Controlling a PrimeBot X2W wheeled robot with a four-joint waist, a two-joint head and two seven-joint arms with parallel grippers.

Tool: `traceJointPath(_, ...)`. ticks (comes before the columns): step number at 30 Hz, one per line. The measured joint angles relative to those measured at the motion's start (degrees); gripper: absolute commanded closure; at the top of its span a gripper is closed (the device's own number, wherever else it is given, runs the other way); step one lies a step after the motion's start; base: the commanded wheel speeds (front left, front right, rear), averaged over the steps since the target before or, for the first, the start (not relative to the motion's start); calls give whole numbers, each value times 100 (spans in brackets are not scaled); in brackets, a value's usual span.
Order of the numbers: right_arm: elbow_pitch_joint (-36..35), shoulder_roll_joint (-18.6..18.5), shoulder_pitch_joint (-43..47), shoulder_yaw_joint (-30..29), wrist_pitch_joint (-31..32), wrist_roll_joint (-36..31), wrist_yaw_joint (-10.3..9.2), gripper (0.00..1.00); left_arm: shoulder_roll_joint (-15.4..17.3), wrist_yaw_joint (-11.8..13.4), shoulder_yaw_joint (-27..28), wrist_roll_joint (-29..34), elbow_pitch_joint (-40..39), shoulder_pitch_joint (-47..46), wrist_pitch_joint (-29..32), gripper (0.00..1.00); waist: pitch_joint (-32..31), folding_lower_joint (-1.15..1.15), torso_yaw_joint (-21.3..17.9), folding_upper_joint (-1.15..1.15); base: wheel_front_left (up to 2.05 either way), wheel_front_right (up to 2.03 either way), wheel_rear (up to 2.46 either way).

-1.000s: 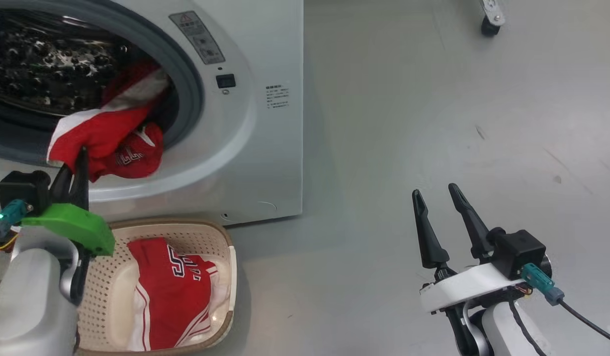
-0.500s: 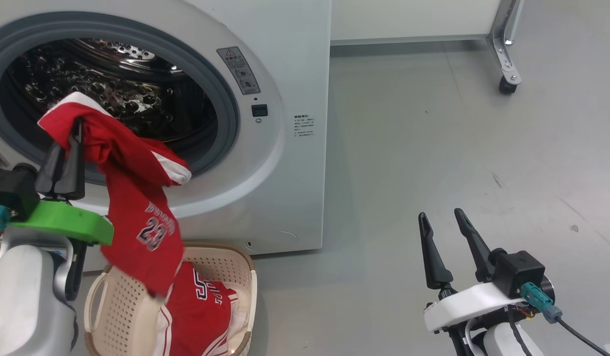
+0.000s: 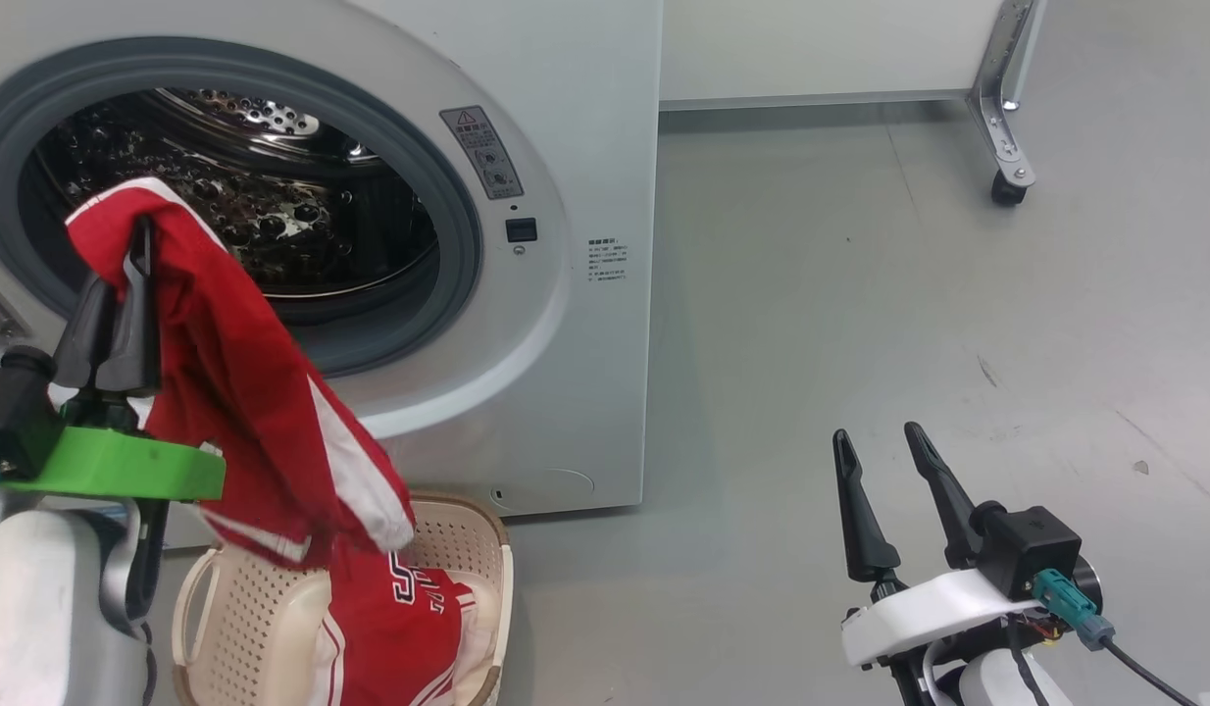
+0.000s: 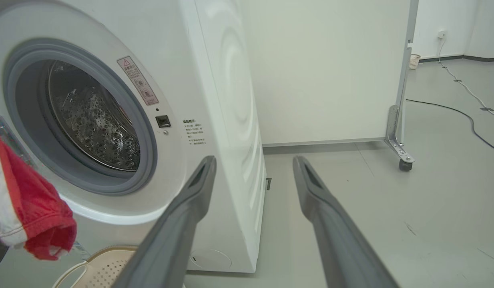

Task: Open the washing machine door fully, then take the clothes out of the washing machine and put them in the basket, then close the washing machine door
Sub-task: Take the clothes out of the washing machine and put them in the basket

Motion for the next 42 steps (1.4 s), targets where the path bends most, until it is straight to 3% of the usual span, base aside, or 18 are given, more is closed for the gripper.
traceJointPath(11,-81,3,21,15,0,0,2,0,-29,0,-55,0,0,726,0,100,77,0,-35,0,0,0,0)
traceJointPath(21,-119,9,18,54,0,-25,47,0,9,0,-170,9,456,1244,1,100,348,0,-136,0,0,0,0)
traceJointPath(42,-363,10,-193,181,0,-132,53,0,201,-38,-383,55,1418,1259,171,100,1148,0,-477,0,0,0,0)
